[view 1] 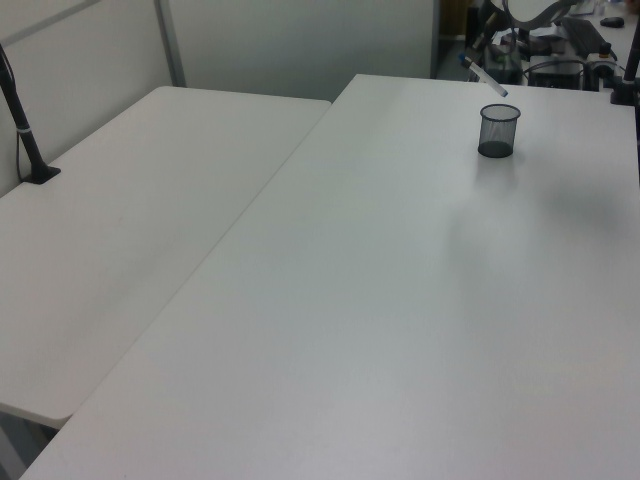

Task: Insert the marker
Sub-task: 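Lift the marker and carry it over the black mesh cup, then lower the marker into the cup and open the gripper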

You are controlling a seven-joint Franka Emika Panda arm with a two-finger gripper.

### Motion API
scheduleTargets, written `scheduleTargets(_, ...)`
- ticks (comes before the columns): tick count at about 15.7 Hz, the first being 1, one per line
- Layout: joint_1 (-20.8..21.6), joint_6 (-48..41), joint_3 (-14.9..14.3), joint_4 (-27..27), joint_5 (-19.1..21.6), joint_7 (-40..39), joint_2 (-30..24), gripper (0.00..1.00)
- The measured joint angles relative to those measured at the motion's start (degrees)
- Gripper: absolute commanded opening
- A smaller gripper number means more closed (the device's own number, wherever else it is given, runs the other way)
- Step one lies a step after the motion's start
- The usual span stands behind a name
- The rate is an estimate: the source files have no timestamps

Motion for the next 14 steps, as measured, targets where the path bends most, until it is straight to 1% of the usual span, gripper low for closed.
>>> scheduleTargets(4,-0.46,0.34,0.00,-2.57,0.00,-0.65,0.02,0.19)
scheduleTargets(8,-0.58,10.80,0.00,-8.00,0.57,-0.66,0.54,0.20)
scheduleTargets(9,-0.59,11.27,0.00,-8.55,0.57,-0.66,0.61,0.22)
scheduleTargets(10,-0.61,11.31,0.00,-8.86,0.58,-0.66,0.64,0.26)
scheduleTargets(11,-0.62,11.31,0.00,-9.00,0.58,-0.66,0.64,0.44)
scheduleTargets(12,-0.62,11.31,0.00,-9.04,0.58,-0.66,0.64,0.77)
scheduleTargets(13,-0.63,11.31,0.00,-9.04,0.62,-0.65,0.64,1.00)
scheduleTargets(14,-0.64,11.31,0.00,-9.04,0.66,-0.65,0.64,1.00)
